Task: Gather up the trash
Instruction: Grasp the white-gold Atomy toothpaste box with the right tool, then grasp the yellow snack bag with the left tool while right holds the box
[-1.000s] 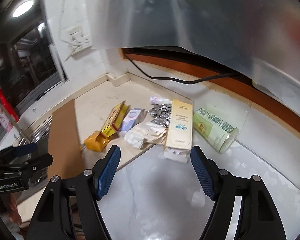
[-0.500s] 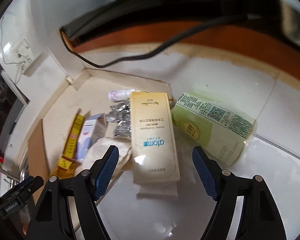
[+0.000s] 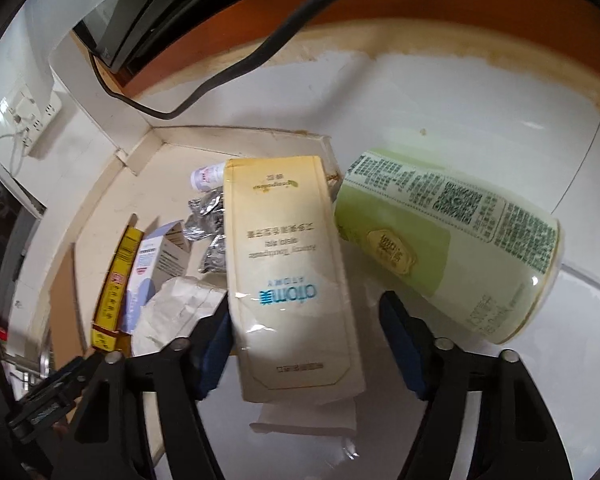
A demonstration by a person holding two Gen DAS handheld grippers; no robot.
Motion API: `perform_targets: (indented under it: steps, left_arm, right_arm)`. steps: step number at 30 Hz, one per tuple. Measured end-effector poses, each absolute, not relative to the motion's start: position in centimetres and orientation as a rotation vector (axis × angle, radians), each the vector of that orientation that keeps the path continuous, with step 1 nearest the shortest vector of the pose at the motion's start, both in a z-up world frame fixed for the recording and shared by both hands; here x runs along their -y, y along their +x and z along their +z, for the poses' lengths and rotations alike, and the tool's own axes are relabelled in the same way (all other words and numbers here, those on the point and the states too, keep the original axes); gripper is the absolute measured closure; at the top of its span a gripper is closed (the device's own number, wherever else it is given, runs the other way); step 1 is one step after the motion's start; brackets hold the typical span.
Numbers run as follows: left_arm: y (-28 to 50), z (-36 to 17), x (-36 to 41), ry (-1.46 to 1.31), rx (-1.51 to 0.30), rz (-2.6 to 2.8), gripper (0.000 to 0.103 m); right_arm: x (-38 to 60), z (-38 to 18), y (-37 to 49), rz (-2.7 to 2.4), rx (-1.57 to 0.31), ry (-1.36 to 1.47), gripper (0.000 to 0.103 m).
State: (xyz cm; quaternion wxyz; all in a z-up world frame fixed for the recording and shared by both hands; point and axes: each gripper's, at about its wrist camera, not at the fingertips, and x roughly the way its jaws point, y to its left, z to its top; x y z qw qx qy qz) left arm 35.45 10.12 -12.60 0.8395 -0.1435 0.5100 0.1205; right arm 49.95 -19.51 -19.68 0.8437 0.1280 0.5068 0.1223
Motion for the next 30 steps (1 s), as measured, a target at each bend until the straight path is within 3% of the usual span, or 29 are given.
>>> perform_targets:
  steps: [2, 4, 19, 30]
  left_arm:
    - [35.6, -13.1, -10.1, -0.315, -1.1, 0.232, 0.061]
    - [35.4, -13.0, -9.8, -0.306, -1.085, 0.225, 0.067]
    - [29.6, -7.7, -7.4, -0.303, -0.991, 0.172, 0.071]
    - [21.1, -1.7, -4.7, -0.321, -0.924, 0.122, 0.071]
  right_arm:
    - [19.6, -19.5, 49.7, 0.274, -1.075, 0.274, 0.047]
    - [19.3, -19.3, 49.3, 0.264, -1.064, 0.247, 0.048]
    - [18.4, -15.0, 43.2, 0.32, -0.977, 0.231, 0.048]
    - [19.4, -9.8, 33.6, 0.422, -0.893, 0.172, 0.048]
